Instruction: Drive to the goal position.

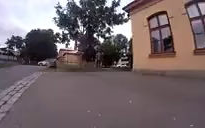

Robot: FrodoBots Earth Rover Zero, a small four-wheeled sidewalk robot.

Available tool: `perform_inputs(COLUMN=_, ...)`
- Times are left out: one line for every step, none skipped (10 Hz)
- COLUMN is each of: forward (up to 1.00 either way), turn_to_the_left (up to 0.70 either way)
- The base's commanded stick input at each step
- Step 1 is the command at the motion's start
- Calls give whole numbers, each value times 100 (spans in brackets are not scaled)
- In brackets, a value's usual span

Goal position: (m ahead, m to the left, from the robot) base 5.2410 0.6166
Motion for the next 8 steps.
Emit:
perform_inputs(forward=45, turn_to_the_left=0)
perform_inputs(forward=45, turn_to_the_left=0)
perform_inputs(forward=45, turn_to_the_left=0)
perform_inputs(forward=45, turn_to_the_left=0)
perform_inputs(forward=45, turn_to_the_left=0)
perform_inputs(forward=45, turn_to_the_left=0)
perform_inputs(forward=45, turn_to_the_left=0)
perform_inputs(forward=45, turn_to_the_left=0)
